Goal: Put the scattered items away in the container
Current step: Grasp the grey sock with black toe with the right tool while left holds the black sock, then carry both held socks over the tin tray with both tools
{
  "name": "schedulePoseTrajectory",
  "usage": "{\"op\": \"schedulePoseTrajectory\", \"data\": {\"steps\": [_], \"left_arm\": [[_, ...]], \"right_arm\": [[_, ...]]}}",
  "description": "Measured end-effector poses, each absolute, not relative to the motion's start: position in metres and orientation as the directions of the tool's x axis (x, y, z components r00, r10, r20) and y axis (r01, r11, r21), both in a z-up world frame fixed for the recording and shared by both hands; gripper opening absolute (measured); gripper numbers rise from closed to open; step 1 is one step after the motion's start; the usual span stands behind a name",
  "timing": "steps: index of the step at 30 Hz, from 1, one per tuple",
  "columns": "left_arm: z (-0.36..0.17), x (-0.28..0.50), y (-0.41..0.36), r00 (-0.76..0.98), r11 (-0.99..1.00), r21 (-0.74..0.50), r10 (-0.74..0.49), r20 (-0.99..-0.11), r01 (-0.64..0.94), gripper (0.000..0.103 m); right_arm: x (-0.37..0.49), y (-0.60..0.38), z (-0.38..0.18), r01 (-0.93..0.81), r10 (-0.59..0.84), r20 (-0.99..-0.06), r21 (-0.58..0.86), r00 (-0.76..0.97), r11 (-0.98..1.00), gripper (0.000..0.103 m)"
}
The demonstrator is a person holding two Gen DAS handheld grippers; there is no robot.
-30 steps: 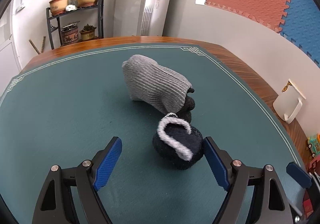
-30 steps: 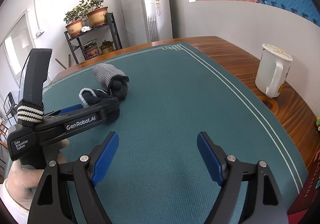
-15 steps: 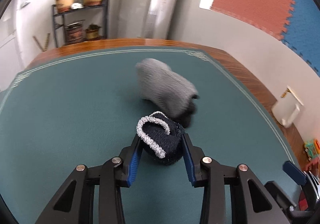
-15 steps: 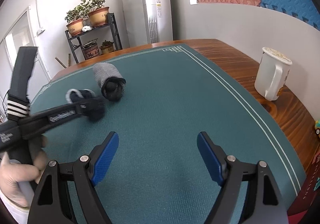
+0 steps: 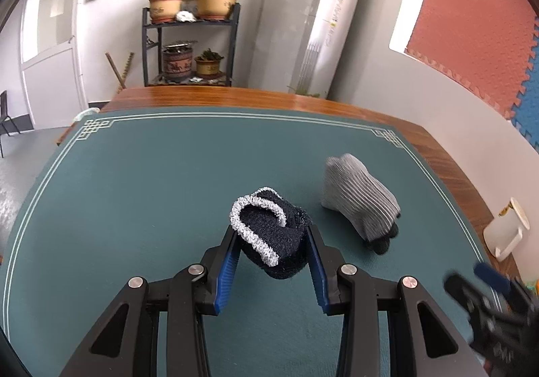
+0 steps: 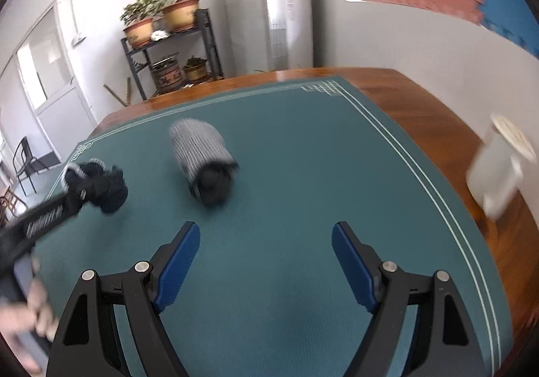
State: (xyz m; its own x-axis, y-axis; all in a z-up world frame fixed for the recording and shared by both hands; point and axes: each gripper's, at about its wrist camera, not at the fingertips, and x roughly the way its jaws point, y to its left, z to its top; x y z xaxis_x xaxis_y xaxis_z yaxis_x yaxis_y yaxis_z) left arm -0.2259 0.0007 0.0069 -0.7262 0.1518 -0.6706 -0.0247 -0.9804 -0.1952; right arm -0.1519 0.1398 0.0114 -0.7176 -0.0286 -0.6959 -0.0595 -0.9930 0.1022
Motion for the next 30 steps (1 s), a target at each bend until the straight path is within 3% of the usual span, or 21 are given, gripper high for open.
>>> {"op": "schedulePoseTrajectory", "data": {"steps": [13, 14, 16, 19, 30], "left_arm": [[-0.009, -0.234, -0.014, -0.711, -0.980, -0.187, 0.083, -0.698, 0.070, 0.041], [-0.010, -0.234, -0.013, -0.710, -0.980, -0.186, 0.083, -0.700, 0.069, 0.041], [-0.012, -0.233, -0.012, -0.706, -0.980, -0.186, 0.085, -0.703, 0.067, 0.041], [-0.014, -0.232, -0.011, -0.700, -0.979, -0.192, 0.093, -0.708, 0.064, 0.041], [-0.010, -0.219, 0.020, -0.704, -0.986, -0.167, 0.136, -0.697, -0.026, 0.041]], "right_arm": [[-0.268, 0.095, -0.031, -0.014, -0.021, -0.767, 0.039, -0.642, -0.999, 0.083], [-0.268, 0.095, -0.032, -0.007, -0.031, -0.767, 0.046, -0.641, -0.999, 0.079], [-0.265, 0.091, -0.033, 0.016, -0.055, -0.771, 0.058, -0.634, -0.998, 0.045], [-0.252, 0.088, -0.027, 0.018, -0.044, -0.762, 0.042, -0.647, -0.999, 0.034], [-0.131, 0.120, 0.014, -0.069, -0.003, -0.682, 0.079, -0.731, -0.994, 0.032]]}}
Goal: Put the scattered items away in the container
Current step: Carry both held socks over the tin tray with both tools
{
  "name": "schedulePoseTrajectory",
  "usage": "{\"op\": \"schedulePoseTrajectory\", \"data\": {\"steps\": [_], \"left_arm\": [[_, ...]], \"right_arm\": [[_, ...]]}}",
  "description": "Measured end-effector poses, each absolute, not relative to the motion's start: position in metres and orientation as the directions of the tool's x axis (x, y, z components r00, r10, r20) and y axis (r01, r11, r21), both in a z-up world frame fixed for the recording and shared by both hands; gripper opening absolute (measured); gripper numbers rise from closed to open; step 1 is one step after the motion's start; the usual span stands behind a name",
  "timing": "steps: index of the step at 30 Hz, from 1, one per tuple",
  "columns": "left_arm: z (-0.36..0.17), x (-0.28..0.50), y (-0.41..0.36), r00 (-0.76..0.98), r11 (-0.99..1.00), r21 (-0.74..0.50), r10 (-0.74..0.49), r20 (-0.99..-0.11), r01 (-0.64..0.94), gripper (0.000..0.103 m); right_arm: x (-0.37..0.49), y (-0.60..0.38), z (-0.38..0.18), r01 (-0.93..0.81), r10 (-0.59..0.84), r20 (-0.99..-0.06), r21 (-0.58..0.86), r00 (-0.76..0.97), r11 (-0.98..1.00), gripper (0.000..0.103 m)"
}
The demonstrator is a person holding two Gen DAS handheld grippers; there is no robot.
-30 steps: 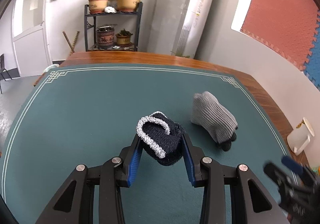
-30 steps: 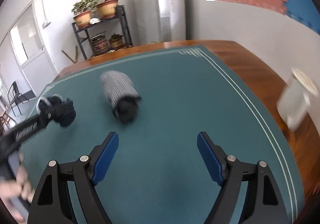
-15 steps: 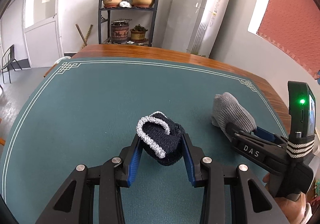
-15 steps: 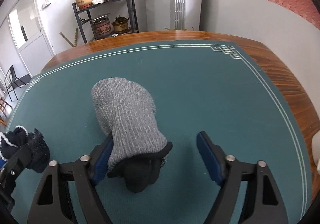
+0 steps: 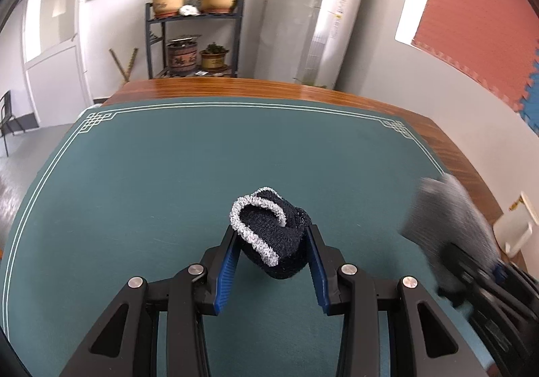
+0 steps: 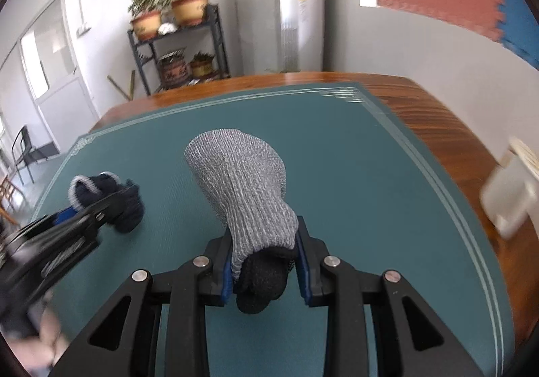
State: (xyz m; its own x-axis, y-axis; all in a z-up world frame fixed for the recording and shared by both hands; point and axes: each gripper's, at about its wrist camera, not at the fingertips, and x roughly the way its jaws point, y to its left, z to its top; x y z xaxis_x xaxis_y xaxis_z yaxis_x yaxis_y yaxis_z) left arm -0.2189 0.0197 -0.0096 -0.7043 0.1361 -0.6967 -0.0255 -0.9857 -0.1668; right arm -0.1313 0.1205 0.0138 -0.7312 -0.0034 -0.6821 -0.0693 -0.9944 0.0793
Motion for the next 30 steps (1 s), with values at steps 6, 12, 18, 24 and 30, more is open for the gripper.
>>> {"op": "schedulePoseTrajectory", "data": {"steps": [6, 12, 18, 24, 30], "left_arm": [[0.002, -0.200, 0.049, -0.709, -0.979, -0.167, 0.201, -0.676, -0.119, 0.041], [0.018, -0.160, 0.089, -0.710, -0.957, -0.143, 0.284, -0.644, -0.253, 0.041], [0.033, -0.101, 0.132, -0.669, -0.907, -0.149, 0.395, -0.630, -0.395, 0.041], [0.055, -0.051, 0.170, -0.627, -0.845, -0.155, 0.490, -0.605, -0.512, 0.041], [0.067, -0.014, 0.216, -0.562, -0.776, -0.145, 0.558, -0.610, -0.613, 0.041]], "right_arm": [[-0.022, 0.171, 0.041, -0.221, 0.122, -0.624, 0.083, -0.771, -0.972, 0.033], [0.098, 0.227, 0.072, -0.407, 0.304, -0.544, 0.077, -0.782, -0.910, 0.033], [0.182, 0.290, 0.075, -0.580, 0.449, -0.551, 0.079, -0.703, -0.811, 0.033], [0.234, 0.335, 0.077, -0.668, 0.515, -0.544, 0.118, -0.663, -0.735, 0.033], [0.262, 0.353, 0.061, -0.692, 0.517, -0.569, 0.135, -0.640, -0.709, 0.033]]}}
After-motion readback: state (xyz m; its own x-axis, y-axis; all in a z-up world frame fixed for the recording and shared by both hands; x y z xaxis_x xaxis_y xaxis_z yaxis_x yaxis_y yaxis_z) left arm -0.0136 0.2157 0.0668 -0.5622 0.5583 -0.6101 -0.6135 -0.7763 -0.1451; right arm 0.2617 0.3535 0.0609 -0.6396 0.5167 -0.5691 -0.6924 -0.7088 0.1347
